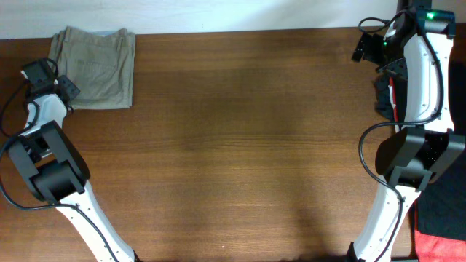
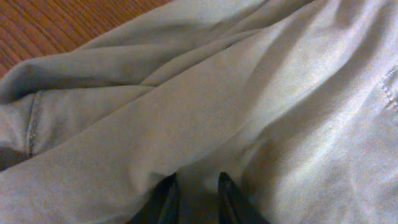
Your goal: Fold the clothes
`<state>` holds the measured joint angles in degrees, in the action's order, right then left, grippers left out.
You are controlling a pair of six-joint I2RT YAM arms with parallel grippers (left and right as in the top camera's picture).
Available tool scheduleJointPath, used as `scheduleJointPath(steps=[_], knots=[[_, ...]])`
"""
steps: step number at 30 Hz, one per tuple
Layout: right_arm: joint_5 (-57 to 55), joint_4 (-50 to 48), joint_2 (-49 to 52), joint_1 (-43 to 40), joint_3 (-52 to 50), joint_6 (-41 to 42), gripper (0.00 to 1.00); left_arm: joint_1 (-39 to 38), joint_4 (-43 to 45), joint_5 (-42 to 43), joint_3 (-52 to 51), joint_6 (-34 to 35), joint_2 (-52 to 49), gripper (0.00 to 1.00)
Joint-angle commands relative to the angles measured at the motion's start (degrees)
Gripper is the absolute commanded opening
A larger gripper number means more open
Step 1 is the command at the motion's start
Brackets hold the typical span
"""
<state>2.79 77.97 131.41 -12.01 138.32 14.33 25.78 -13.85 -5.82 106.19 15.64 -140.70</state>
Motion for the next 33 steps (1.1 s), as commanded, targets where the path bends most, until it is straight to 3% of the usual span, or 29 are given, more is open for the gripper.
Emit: scheduleJointPath(steps=[1,7,10,14,22,33], knots=[[-0.7,0.0,-0.5,-0.1,0.5,-0.4,0.99,0.8,-3.9,-1.4,-0.5,0.3,-1.7,0.28],[-0.7,0.0,-0.5,-0.1,0.5,-0.4,0.99,0.7,-6.4,-1.5,-0.5,0.3,5.4,0.33],[-0.7,0.0,-0.5,-0.1,0.5,-0.4,0.99,0.7,-8.7,-1.4,-0.5,0.3,12.5,0.53],[-0.7,0.0,-0.5,-0.1,0.5,-0.4,0.99,0.8,-13.2,3.1,-0.5,0.3,21.8,0.99],[-0.7,0.0,-0.5,-0.1,0.5,-0.4,0.99,0.7,-25.2,33.4,-0.5,0.4,40.6,0.99],[-0.7,0.0,-0.5,-0.1,0.5,-0.4,0.99,-1.9,-48.7,39.5,-0.5,0.1,62.1,0.99]])
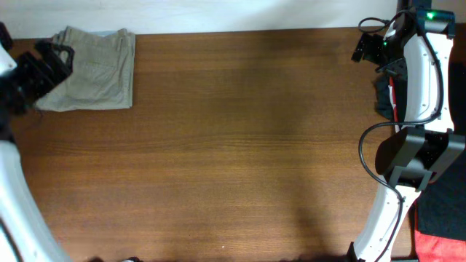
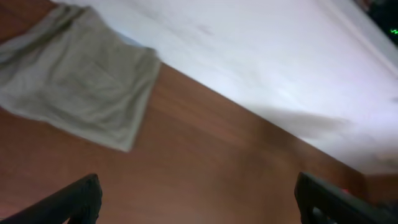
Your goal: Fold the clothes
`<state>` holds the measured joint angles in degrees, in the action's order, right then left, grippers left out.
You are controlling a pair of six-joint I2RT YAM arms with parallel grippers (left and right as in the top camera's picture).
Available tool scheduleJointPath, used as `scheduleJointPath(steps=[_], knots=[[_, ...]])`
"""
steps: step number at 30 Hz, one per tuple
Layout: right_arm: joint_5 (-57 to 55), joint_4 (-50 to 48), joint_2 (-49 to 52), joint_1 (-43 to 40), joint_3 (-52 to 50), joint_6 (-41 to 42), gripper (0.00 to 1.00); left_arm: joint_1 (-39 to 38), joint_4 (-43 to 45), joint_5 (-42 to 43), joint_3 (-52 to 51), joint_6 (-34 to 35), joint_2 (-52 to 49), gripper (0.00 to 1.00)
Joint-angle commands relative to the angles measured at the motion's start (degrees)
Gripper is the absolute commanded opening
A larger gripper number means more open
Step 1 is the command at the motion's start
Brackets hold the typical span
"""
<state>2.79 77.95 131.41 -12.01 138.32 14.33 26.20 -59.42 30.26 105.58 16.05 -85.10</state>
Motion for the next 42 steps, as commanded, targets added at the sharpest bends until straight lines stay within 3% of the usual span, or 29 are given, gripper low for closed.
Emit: scheduleJointPath(steps=[1,6,8,13,23,27,30,33,37,39,41,42], knots=[[-0.7,0.1,-0.5,-0.1,0.5,-0.4,0.99,-3.6,-3.7,3.4,0.1,-0.5,7.6,0.99],[-0.7,0.1,-0.5,-0.1,0.5,-0.4,0.99,-18.0,-8.7,3.4,0.1,-3.1,11.8,0.99],[-0.7,0.1,-0.5,-0.1,0.5,-0.4,0.99,-25.7,-14.0,2.8,0.1,-7.1,11.7,0.99],[-0.7,0.1,-0.5,-0.1,0.5,-0.4,0.99,-37.5,-20.5,-9.4,-0.3,-8.0,11.6,0.99],[-0.7,0.1,-0.5,-0.1,0.5,-0.4,0.99,-40.4,-24.5,-10.4,-0.3,-8.0,11.6,0.99],[-0.7,0.1,-0.5,-0.1,0.5,-0.4,0.99,-41.1,-27.2,-16.7,-0.7,-8.2,11.3,0.99],[-0.7,0.1,-0.5,-0.1,0.5,-0.4,0.99,-41.5,-28.6,-16.6,-1.3,-12.9,11.1,0.99],[-0.7,0.1,-0.5,-0.1,0.5,-0.4,0.99,-41.6,-25.0,-16.6,-4.9,-17.4,13.2,0.99],[-0.7,0.1,-0.5,-0.1,0.5,-0.4,0.99,-41.7,-15.8,-16.6,-17.4,-17.9,21.1,0.99],[-0.7,0.1,-0.5,-0.1,0.5,-0.4,0.99,-41.6,-9.0,-16.6,-26.2,-19.0,26.7,0.99],[-0.7,0.1,-0.5,-0.1,0.5,-0.4,0.99,-40.7,0.7,-16.6,-37.7,-24.7,34.0,0.99],[-0.7,0.1,-0.5,-0.1,0.5,-0.4,0.99,-39.4,9.9,-16.6,-48.1,-29.1,40.5,0.99]])
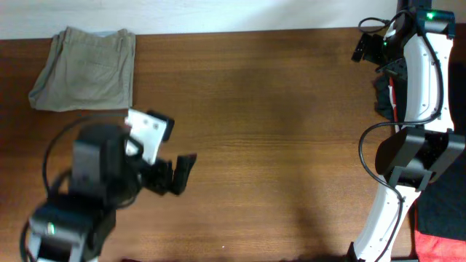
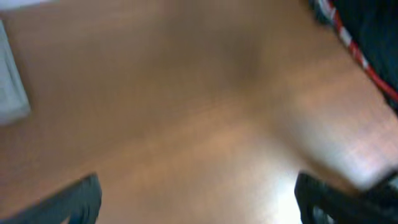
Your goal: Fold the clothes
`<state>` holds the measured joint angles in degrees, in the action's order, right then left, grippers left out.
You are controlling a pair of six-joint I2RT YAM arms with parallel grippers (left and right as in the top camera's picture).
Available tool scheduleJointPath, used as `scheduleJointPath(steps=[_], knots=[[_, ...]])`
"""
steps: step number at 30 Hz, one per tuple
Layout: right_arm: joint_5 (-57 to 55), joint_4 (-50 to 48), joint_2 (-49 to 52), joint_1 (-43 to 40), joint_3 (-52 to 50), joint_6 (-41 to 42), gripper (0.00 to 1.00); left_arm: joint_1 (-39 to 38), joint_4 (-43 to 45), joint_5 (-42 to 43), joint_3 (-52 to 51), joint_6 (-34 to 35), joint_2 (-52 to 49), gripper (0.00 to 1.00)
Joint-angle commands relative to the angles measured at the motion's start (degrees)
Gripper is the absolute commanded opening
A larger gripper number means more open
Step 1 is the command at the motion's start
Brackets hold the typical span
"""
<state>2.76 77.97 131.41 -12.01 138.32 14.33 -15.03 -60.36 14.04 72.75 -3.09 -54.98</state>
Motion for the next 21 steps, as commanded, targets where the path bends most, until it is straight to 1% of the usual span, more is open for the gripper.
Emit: scheduleJointPath(steps=[1,3,6,7,10,12,15,20,21], knots=[[-0.7,0.0,-0.5,-0.1,0.5,-0.4,0.99,2.9,16.5,-0.4,-21.4,-11.6,14.4,0.99],[-0.7,0.0,-0.5,-0.1,0.5,-0.4,0.99,5.2,24.8,-0.4,-30.6,-12.2,20.5,0.99],[-0.7,0.0,-0.5,-0.1,0.5,-0.4,0.99,9.2,39.9,0.0,-45.2,-12.2,29.6,0.99],[-0.7,0.0,-0.5,-0.1,0.5,-0.4,0.99,9.7,43.0,0.0,-47.6,-12.2,30.8,0.99],[-0.7,0.0,-0.5,-0.1,0.5,-0.4,0.99,11.3,59.1,0.0,-57.7,-12.2,34.2,0.99],[-0.7,0.0,-0.5,-0.1,0.5,-0.4,0.99,12.1,65.9,-0.2,-61.8,-12.2,35.2,0.99],[-0.7,0.0,-0.5,-0.1,0.5,-0.4,0.99,14.7,70.7,-0.4,-66.9,-12.2,37.1,0.99],[-0.7,0.0,-0.5,-0.1,0.5,-0.4,0.99,18.7,71.0,-0.3,-72.2,-12.2,43.1,0.99],[-0.7,0.0,-0.5,-0.1,0.5,-0.4,0.99,19.2,69.8,-0.4,-72.3,-12.2,44.5,0.99]])
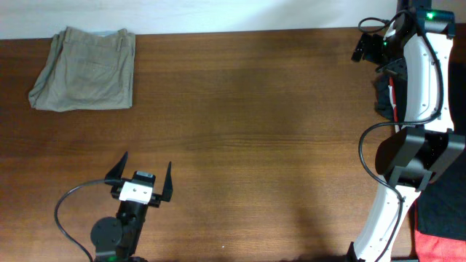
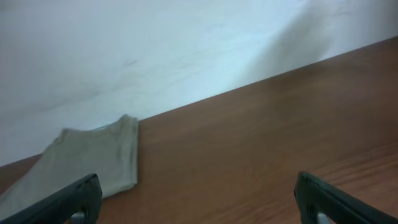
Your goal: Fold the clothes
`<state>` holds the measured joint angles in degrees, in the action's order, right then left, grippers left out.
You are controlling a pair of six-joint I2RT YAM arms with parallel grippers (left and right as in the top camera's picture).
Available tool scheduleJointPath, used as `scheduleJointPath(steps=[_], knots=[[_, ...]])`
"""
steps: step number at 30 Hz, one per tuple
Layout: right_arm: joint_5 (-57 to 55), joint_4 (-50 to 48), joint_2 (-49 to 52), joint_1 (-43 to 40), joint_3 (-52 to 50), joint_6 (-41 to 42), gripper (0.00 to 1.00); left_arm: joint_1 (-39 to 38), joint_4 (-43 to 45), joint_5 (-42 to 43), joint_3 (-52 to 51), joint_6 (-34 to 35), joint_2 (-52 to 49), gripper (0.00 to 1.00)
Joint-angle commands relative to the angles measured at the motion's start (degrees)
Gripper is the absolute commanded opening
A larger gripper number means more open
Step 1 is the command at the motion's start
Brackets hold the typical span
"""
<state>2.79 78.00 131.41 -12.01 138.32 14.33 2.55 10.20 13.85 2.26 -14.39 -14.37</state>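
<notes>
A folded khaki garment [image 1: 84, 69] lies at the table's far left corner; the left wrist view shows the khaki garment [image 2: 81, 163] flat against the white wall. My left gripper [image 1: 142, 176] stands near the front edge, well apart from it, open wide with nothing between its fingers [image 2: 74, 200]. My right arm [image 1: 422, 65] reaches along the right edge to the far right corner. Its gripper's jaws cannot be made out beside a dark garment with a red stripe [image 1: 386, 96].
Brown wooden table [image 1: 255, 131] with a white wall [image 2: 155, 43] along its far edge. Off the table at the front right lie a dark cloth [image 1: 445, 211] and a red cloth [image 1: 440, 247]. A black cable [image 1: 69, 211] loops at the left arm's base.
The left arm was over the left middle of the table with its open gripper pointing right. Now it is drawn back to the front edge, gripper open and facing the far wall.
The left gripper's fingers were close together, down on the khaki fabric at the far left corner. Then it was open and raised beside the garment, then over the table's left middle, and now at the front edge. The garment stays folded; the right arm held still.
</notes>
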Motion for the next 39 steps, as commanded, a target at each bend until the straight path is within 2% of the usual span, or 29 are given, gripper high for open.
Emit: scheduleJointPath(steps=[1,7,11,14,17,20,24,39], knots=[[-0.7,0.0,-0.5,-0.1,0.5,-0.4,0.99,2.0,-1.2,-0.2,-1.8,-0.9,4.9,0.99],[-0.7,0.0,-0.5,-0.1,0.5,-0.4,0.99,2.5,-2.8,-0.2,-1.8,-0.9,8.5,0.99],[-0.7,0.0,-0.5,-0.1,0.5,-0.4,0.99,2.5,-11.3,-0.2,-1.8,-0.9,14.3,0.99],[-0.7,0.0,-0.5,-0.1,0.5,-0.4,0.99,2.5,-13.7,-1.6,-1.8,1.0,14.1,0.99],[-0.7,0.0,-0.5,-0.1,0.5,-0.4,0.99,2.5,-13.8,-1.7,-1.8,1.3,14.1,0.99],[-0.7,0.0,-0.5,-0.1,0.5,-0.4,0.99,2.5,-14.0,-4.4,-1.8,8.0,14.1,0.99],[-0.7,0.0,-0.5,-0.1,0.5,-0.4,0.99,2.5,-14.2,-7.5,-1.8,7.9,14.0,0.99],[-0.7,0.0,-0.5,-0.1,0.5,-0.4,0.99,2.5,-14.2,-7.5,-1.8,7.9,14.0,0.99]])
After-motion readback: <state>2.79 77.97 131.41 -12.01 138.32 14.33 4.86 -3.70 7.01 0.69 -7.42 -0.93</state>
